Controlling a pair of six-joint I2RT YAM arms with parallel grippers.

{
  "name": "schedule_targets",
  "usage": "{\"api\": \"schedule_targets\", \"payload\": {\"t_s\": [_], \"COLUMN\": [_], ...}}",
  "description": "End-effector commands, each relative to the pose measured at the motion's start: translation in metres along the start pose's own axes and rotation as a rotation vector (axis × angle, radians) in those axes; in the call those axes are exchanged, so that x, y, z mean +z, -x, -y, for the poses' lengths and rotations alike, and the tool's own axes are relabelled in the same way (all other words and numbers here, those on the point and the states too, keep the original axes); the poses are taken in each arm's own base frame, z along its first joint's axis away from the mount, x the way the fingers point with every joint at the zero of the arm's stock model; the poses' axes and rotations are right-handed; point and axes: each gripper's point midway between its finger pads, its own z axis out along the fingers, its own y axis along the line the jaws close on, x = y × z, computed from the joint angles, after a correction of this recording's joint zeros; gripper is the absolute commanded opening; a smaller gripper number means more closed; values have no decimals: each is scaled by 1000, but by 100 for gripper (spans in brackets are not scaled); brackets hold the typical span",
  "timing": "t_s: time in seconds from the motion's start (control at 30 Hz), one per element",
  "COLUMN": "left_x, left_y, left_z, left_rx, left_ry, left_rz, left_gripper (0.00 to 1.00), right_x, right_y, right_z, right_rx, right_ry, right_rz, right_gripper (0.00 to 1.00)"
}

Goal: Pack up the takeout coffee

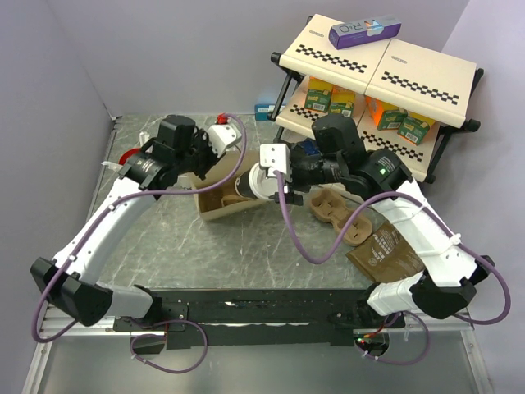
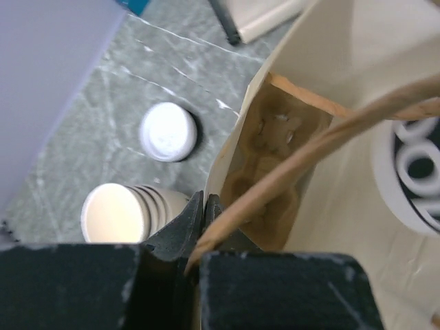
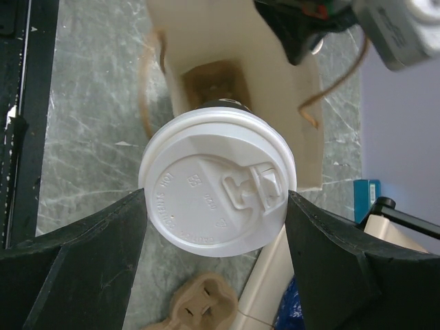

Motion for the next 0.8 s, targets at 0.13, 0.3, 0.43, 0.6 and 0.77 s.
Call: {"api": "schedule_targets", "payload": {"t_s": [0.13,0.3,0.43,0.6,0.77], "left_x": [7,15,16,15,13], "left_y": [34,25,26,29,32], "left_z": [-19,5,17,22,23], "left_rx": [56,43,45,52,45], "left_ry": [70,20,-11,-22,-24], "left_rz": [81,69,69,74,91], "left_gripper": [1,1,1,1,1], "right_x": [15,31,39,38,43], "right_y": [-1,-11,-10,-7,-17], "right_z": [15,17,19,22,17], "right_rx": [-70,-50,-31,-82,-124], "right_ry": [-66,-71,-64,-67,-41], "right_rz": [-10,-17,-9,-8,-36], "right_gripper": [0,0,0,0,0]}}
